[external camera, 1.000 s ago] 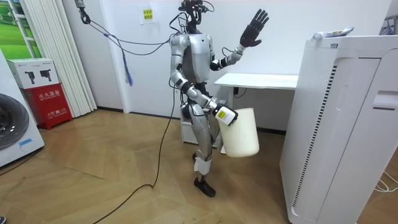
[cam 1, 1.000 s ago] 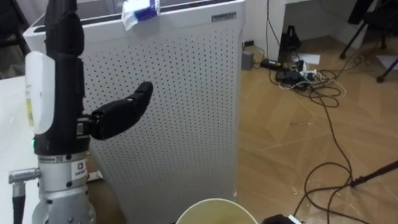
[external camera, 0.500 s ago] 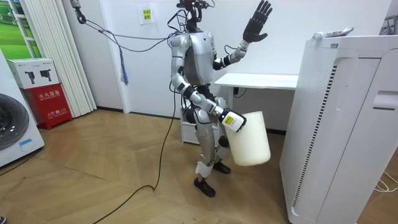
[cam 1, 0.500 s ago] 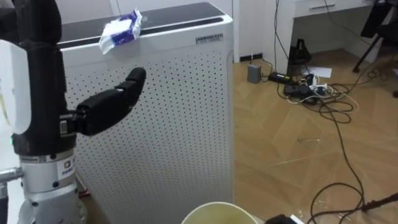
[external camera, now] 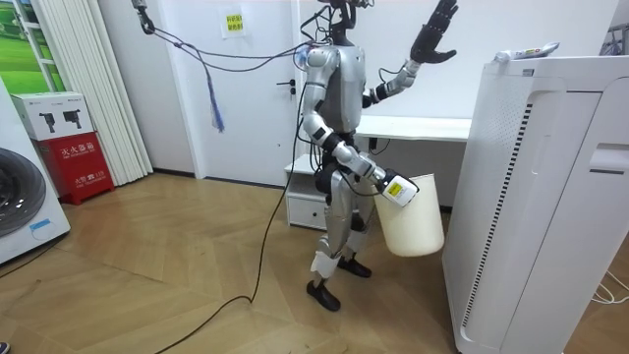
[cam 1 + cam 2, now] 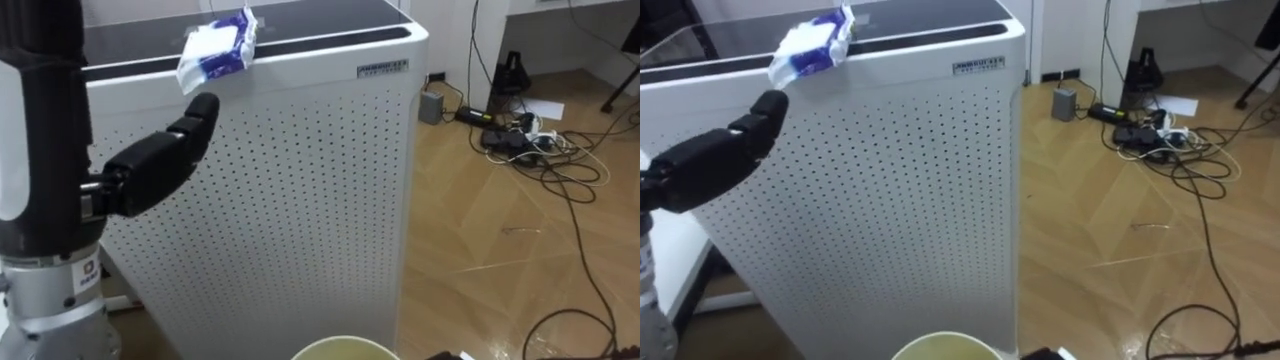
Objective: Pick garbage
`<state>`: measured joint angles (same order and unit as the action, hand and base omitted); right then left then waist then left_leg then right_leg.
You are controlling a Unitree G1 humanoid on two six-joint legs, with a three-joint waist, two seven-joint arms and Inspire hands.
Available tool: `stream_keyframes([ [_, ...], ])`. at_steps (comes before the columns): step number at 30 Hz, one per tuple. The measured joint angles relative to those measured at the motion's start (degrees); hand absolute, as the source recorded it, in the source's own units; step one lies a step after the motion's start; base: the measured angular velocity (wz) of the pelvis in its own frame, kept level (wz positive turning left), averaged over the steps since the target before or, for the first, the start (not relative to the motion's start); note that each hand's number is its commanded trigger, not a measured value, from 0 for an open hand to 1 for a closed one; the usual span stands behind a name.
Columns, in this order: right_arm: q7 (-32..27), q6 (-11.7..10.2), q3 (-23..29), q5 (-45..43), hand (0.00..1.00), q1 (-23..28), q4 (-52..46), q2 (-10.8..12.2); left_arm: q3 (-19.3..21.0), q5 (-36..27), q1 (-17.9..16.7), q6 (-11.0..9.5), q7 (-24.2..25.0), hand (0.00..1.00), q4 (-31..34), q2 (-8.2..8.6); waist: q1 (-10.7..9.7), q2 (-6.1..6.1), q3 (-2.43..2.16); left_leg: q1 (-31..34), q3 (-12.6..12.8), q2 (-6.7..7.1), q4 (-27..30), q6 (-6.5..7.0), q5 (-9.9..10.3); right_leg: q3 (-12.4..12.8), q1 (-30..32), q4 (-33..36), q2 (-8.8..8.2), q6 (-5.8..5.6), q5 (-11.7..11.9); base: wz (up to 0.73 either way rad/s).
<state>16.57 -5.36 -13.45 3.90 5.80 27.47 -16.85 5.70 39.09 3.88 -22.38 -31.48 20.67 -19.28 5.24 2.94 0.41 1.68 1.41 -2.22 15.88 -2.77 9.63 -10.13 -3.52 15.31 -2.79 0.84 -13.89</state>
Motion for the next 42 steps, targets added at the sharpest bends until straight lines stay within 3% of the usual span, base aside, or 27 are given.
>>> stream_keyframes([
  [10,0.52,0.30,0.01,-1.67,1.00,0.02,-0.02,-0.66,-1.86,-0.07,-0.10,3.76,3.03,0.00,-4.68,-0.25,-0.26,0.24,0.25,-2.10,0.28,0.32,-3.71,0.02,0.00,0.17,-1.55,-2.17,-0.07,-0.23,0.16,-0.01],
  [18,0.76,1.69,0.35,-4.28,1.00,-0.01,-1.89,-1.89,-2.97,1.10,-0.09,7.20,3.85,0.00,-7.67,-1.81,-0.76,0.40,0.22,-2.54,-0.18,0.79,-5.23,0.22,-0.13,0.40,-1.78,-3.27,-0.31,-0.53,0.34,0.00],
  [23,1.18,1.72,0.85,-4.28,1.00,-0.09,-3.21,-1.86,-3.86,1.13,-0.09,9.51,6.13,0.00,-9.08,-1.83,-1.50,1.02,0.50,-3.16,-0.09,1.12,-5.73,0.22,-0.13,0.78,-2.76,-4.77,-0.55,-0.75,0.46,-0.01],
  [30,2.42,2.24,0.82,-4.25,1.00,-0.07,-3.91,-1.93,-4.54,2.78,-0.08,12.63,9.26,0.00,-9.64,-1.84,-1.88,1.31,0.35,-4.28,-0.31,1.03,-6.80,0.23,-0.14,1.79,-2.37,-4.20,-0.47,-0.75,0.46,-0.09],
  [33,2.35,2.54,0.84,-4.33,1.00,-0.08,-3.90,-2.34,-4.77,3.41,0.33,12.95,9.69,0.00,-10.23,-1.96,-1.95,1.72,0.25,-5.02,-0.51,0.97,-7.03,0.23,-0.14,1.57,-2.40,-3.21,-0.49,-0.75,0.46,-0.06],
  [34,2.32,2.54,0.84,-4.33,1.00,-0.08,-3.90,-2.57,-4.79,3.78,0.52,13.15,9.70,0.00,-10.39,-1.96,-1.94,1.99,0.28,-5.40,-1.03,0.83,-7.40,0.30,-0.20,1.41,-1.94,-2.19,-0.45,-0.86,0.40,-0.09],
  [35,2.18,2.54,0.89,-4.38,1.00,-0.09,-3.90,-3.01,-4.86,4.45,0.83,13.39,9.75,0.00,-11.05,-2.01,-1.79,3.07,0.46,-6.30,-4.90,-0.26,-8.16,0.59,-0.45,0.70,0.67,3.08,-0.21,-1.33,0.04,-0.30],
  [36,1.79,2.50,0.92,-4.63,1.00,-0.28,-3.90,-2.81,-4.52,4.84,0.98,13.67,9.74,0.00,-11.82,-2.41,-1.49,3.91,0.56,-6.71,-9.81,-1.14,-8.25,0.61,-0.48,2.55,3.63,2.82,0.57,-2.11,-1.08,-0.44],
  [37,1.73,2.50,0.90,-4.76,1.00,-0.73,-4.11,-2.51,-3.71,4.88,1.01,13.78,9.70,0.00,-12.04,-2.80,-1.31,3.81,0.54,-6.23,-11.00,-1.15,-8.05,0.40,-0.34,4.12,5.04,-0.64,0.92,-1.38,0.19,-0.31],
  [38,1.43,2.47,0.89,-4.76,1.00,-0.37,-4.84,-2.61,-3.23,4.94,1.07,14.18,9.13,0.00,-13.00,-2.62,-2.25,5.23,-0.27,-5.03,-10.74,-1.96,-7.84,-0.70,0.11,2.36,4.95,-2.05,1.45,0.37,4.54,0.10],
  [39,0.88,2.64,0.88,-4.65,1.00,0.01,-5.11,-2.54,-3.16,5.04,1.70,14.21,10.23,0.00,-13.19,-3.80,-3.41,5.04,-0.03,-4.59,-7.61,-1.87,-8.18,-1.13,-0.13,1.52,4.29,-2.46,1.37,0.55,4.65,0.38],
  [42,-0.04,3.53,1.32,-4.66,1.00,0.03,-5.12,-3.02,-3.43,5.42,3.14,13.80,10.97,0.00,-14.21,-6.64,-4.15,4.68,0.25,-4.25,-2.44,-1.99,-8.13,-0.70,-0.83,2.94,2.85,-2.68,1.37,0.40,4.56,0.47],
])
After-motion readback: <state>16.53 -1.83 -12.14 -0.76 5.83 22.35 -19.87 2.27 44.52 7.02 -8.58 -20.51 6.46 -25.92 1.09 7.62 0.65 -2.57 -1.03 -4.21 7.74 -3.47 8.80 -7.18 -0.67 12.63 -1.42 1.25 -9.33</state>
